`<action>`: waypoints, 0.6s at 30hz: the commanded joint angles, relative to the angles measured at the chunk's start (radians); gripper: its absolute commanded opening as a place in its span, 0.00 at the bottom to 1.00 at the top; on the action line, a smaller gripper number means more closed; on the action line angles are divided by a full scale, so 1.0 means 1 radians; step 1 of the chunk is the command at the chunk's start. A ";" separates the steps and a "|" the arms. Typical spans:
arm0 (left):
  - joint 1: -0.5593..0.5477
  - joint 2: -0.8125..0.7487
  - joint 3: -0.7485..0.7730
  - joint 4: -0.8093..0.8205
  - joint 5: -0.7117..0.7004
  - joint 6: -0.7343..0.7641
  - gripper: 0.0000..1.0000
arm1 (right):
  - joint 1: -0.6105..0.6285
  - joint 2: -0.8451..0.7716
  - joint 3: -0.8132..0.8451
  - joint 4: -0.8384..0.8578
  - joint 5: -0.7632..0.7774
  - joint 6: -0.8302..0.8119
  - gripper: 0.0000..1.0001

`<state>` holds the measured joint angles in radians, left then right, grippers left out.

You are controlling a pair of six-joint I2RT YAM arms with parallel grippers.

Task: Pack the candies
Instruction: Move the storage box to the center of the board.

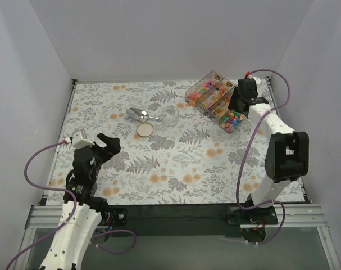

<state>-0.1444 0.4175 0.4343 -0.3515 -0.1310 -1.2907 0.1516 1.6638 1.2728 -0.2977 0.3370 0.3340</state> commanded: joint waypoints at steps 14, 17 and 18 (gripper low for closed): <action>-0.034 0.027 0.000 -0.010 0.002 0.005 0.98 | 0.003 0.359 0.332 -0.077 0.039 0.224 0.44; -0.034 0.027 -0.002 -0.010 0.002 0.004 0.98 | 0.002 0.390 0.355 -0.106 0.057 0.226 0.35; -0.034 0.029 0.000 -0.010 0.004 0.004 0.98 | 0.003 0.396 0.359 -0.116 0.071 0.227 0.29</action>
<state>-0.1734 0.4431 0.4343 -0.3519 -0.1310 -1.2907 0.1528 2.0476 1.5784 -0.3843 0.3595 0.5285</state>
